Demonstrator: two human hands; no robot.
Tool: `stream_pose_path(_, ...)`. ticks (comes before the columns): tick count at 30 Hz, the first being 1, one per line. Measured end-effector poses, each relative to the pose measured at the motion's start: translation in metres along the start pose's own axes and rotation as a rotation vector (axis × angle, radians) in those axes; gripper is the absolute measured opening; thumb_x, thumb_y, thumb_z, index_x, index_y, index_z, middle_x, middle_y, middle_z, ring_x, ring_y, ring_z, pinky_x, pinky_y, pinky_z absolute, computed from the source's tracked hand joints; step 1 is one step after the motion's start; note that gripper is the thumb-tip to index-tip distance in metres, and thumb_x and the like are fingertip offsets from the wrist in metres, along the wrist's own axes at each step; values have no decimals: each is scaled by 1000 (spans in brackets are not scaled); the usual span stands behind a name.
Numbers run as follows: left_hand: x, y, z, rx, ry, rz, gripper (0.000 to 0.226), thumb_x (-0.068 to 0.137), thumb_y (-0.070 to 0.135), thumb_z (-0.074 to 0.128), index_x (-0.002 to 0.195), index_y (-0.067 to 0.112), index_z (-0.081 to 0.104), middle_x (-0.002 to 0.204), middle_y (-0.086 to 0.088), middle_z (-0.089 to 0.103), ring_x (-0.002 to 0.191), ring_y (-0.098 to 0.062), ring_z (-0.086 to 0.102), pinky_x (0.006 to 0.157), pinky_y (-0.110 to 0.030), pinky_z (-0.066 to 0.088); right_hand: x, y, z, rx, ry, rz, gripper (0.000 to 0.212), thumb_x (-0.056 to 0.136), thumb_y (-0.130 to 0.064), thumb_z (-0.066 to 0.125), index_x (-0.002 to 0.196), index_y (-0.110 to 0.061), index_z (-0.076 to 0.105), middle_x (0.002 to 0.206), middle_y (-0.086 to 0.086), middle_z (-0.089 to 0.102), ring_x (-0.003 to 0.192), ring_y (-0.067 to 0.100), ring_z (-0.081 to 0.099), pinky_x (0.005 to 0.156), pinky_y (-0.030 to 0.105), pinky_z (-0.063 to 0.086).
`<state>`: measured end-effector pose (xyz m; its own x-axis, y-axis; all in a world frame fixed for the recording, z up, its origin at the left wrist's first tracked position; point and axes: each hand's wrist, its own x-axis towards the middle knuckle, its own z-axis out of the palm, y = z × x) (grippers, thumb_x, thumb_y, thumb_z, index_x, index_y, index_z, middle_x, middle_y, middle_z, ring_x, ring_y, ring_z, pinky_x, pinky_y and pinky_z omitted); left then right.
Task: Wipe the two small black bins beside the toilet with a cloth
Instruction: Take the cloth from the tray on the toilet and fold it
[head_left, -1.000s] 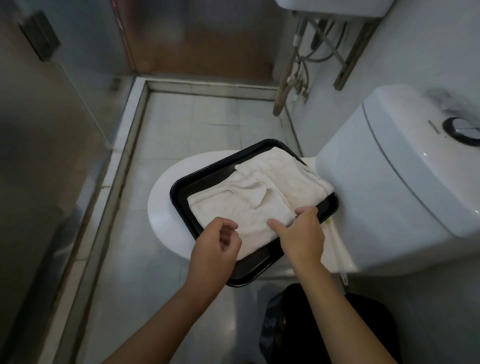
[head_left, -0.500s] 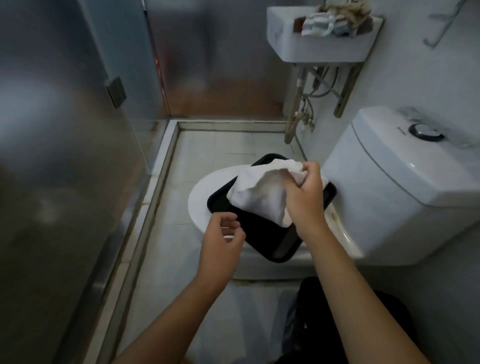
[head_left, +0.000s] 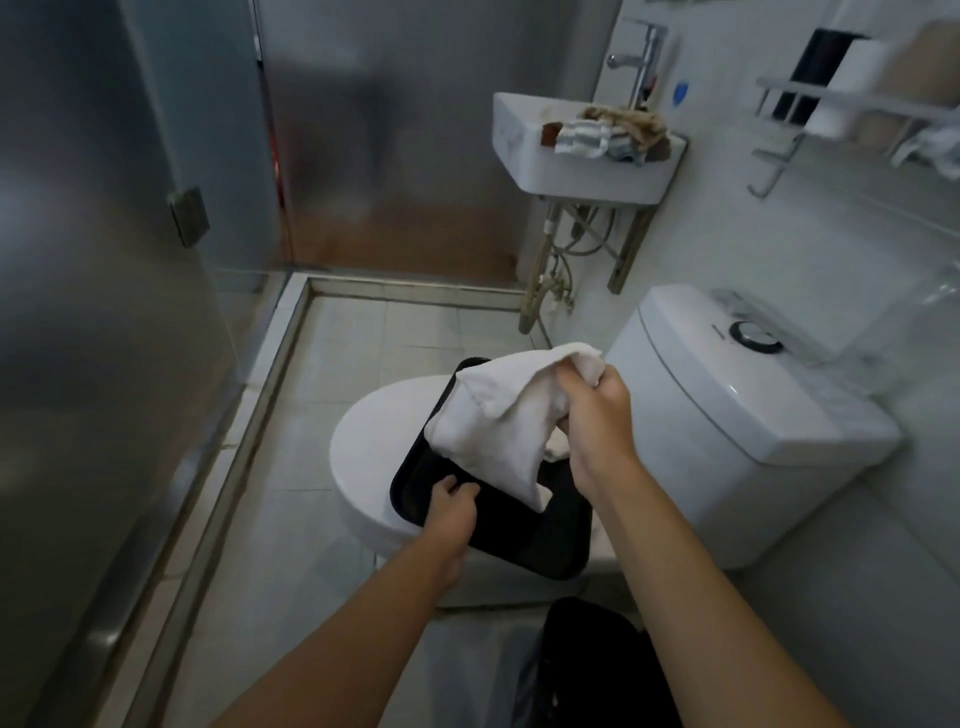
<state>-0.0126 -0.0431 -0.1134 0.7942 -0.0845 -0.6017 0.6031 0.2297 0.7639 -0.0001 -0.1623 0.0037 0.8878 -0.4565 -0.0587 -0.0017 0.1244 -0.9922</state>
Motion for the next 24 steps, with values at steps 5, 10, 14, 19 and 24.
stream_pose_path(5,-10,21,4,-161,-6,14,37,102,30,40,132,9,49,113,-4,60,95,-17,57,85,-34,46,5,-24,-6,120,-15,4,27,96,-21,63,118,-7,64,113,14,71,104,27,69,82,39,57)
stream_pose_path(10,-44,44,16,-447,-263,-30,53,93,49,52,124,5,53,121,-21,64,106,-35,64,92,-49,54,-21,-52,-8,228,-35,44,27,99,-18,60,121,-3,64,117,16,71,108,28,69,79,35,59)
stream_pose_path(14,-85,54,28,-450,-332,66,62,87,56,57,122,6,59,99,-15,67,83,-29,65,84,-47,55,-59,-69,-10,213,-17,48,24,98,-29,60,113,-12,69,111,7,74,107,22,70,86,40,57)
stream_pose_path(19,-141,54,25,-456,-355,180,58,91,55,48,131,15,59,123,-14,67,117,-35,62,99,-52,49,-102,-83,-30,221,133,2,19,93,-22,62,105,-8,67,94,7,74,92,20,72,74,34,56)
stream_pose_path(24,-191,34,8,-299,-347,135,55,95,52,31,128,20,62,120,-11,70,114,-30,64,101,-49,47,-139,-66,-41,331,193,45,38,90,-4,56,124,-19,57,107,12,66,89,23,65,64,29,53)
